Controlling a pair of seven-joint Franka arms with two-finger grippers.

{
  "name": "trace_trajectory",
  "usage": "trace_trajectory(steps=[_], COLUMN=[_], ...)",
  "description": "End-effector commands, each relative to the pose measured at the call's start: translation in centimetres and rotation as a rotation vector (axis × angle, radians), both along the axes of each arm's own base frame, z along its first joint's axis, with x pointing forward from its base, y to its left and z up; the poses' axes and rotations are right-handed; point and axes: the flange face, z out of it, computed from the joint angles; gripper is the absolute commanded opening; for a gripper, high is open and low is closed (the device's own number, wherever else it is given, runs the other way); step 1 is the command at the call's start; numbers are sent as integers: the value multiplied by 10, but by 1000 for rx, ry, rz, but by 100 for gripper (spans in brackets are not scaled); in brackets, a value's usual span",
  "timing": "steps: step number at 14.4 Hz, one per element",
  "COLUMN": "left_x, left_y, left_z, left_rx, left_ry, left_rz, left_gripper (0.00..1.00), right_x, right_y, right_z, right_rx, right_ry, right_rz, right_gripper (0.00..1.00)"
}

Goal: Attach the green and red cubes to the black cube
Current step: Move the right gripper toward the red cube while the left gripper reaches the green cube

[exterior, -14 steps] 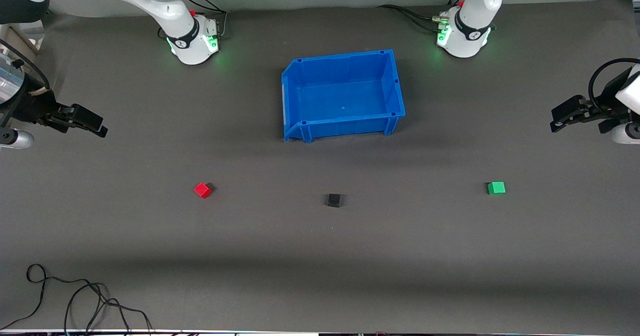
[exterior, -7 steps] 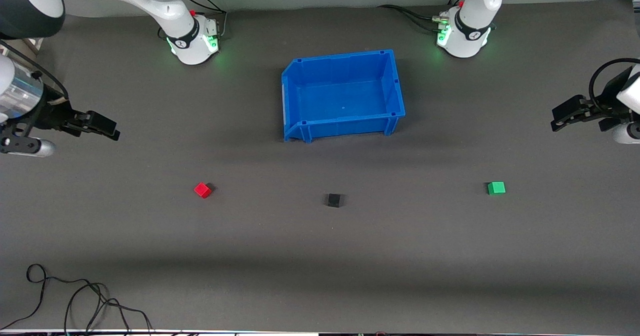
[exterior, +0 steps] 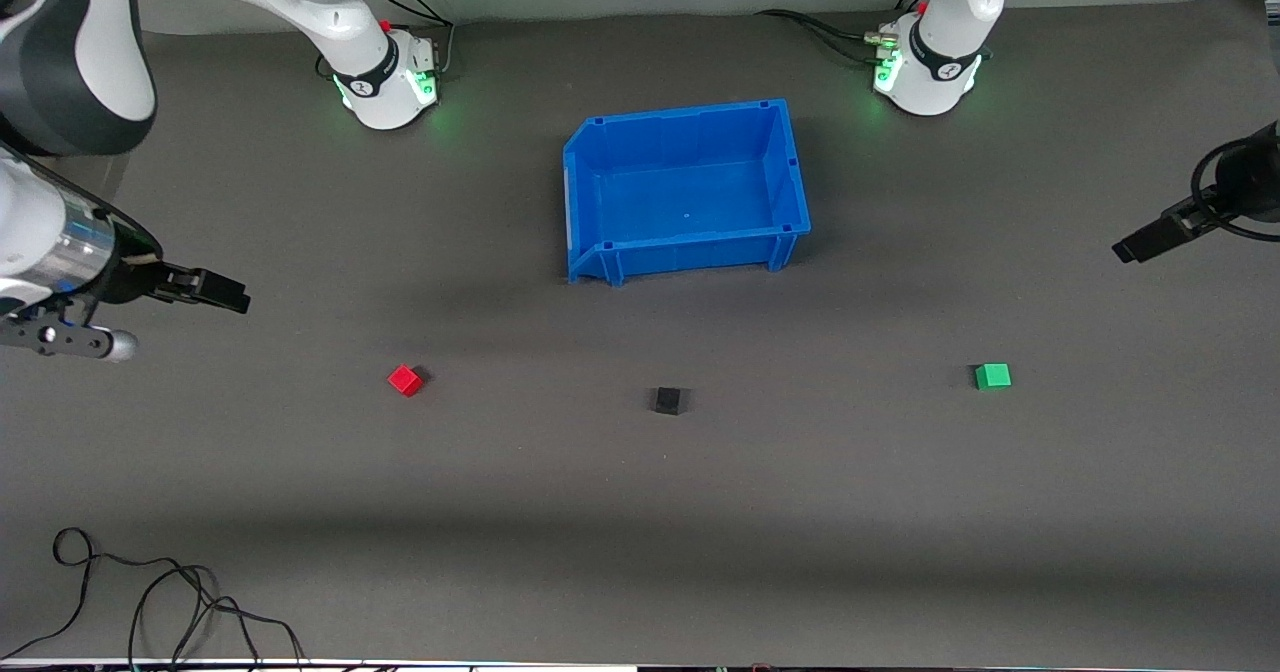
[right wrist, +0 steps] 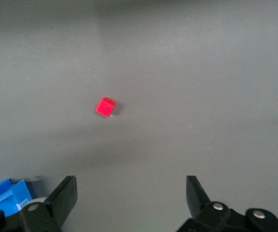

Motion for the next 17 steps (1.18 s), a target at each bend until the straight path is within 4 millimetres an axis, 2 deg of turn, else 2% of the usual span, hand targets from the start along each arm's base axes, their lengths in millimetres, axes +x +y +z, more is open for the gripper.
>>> trace_trajectory(steps=[1,4,5,8,9,11,12,14,16,17], left_x=[-8,-12,-13,-19,-22,-24,-24,-28,-28,-26], left_y=[45,78,84,102,109,109,108,107,106,108], left_z=[1,-9,-18,-52,-69,-104,-120,-160,-195,-212], left_rx=[-70,-166,-194,-278,-309,-344,-376,-418,-426,-441], left_ry=[49,95,119,154,158,158,167,174,160,176], left_rz=[283,593,641,735,771,817,844,909,950,974], left_gripper=[100,100,100,100,100,100,100,100,100,100], right_x=[9,13,13,14,14,14,13,14,17,18], right_y=[25,32,44,50,64,87,94,81,68,71], right_z=[-29,-82,-98,-150,-165,-198,-207,-229,-253,-262], right_rx=[2,5,5,-9,-11,-30,-29,-17,-13,-23], right_ry=[4,-36,-51,-68,-77,-51,-57,-44,-28,-18], right_rz=[31,39,57,-67,-73,2,0,-76,-306,-381], right_gripper=[100,100,100,100,100,100,100,99,99,99])
